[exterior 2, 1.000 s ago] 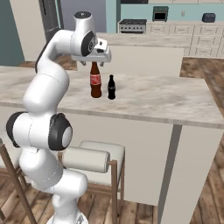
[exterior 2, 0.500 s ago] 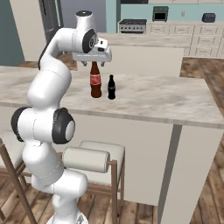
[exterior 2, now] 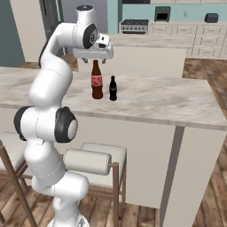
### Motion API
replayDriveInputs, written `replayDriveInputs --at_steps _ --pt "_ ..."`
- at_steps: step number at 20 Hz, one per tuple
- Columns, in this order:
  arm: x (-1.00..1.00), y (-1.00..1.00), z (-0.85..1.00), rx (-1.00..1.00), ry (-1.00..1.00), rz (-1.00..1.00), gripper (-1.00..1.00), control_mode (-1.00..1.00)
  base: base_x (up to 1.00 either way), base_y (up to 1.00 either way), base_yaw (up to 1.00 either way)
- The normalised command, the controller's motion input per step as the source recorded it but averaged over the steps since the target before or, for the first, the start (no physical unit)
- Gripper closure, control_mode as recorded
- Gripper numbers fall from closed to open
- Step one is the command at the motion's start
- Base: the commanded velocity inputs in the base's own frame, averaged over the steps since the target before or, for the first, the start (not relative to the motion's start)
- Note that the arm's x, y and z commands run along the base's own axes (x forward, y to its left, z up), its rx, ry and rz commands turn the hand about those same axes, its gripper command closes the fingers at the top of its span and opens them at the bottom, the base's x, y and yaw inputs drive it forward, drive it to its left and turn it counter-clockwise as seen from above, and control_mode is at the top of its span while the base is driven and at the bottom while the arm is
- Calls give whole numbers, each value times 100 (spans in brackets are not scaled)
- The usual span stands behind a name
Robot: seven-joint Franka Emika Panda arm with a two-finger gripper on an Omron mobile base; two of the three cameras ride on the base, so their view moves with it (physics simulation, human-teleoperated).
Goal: Place the large bottle from the dining counter next to the other large bottle outside the sink, and place the small bottle from the dining counter next to the other small bottle inside the sink.
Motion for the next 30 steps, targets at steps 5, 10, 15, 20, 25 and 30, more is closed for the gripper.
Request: replayDriveInputs --at_steps 5,10,15,20,25,30 --pt "0 0 0 0 1 0 -100 -100 0 0 0" --pt "15 5 0 0 4 0 -100 -100 0 0 0" --pt "22 3 0 0 6 0 -100 -100 0 0 0" --pt "32 1 0 0 5 0 -100 -100 0 0 0" --pt "18 0 0 0 6 0 -100 -100 0 0 0" --pt "0 0 0 0 7 0 -100 -100 0 0 0"
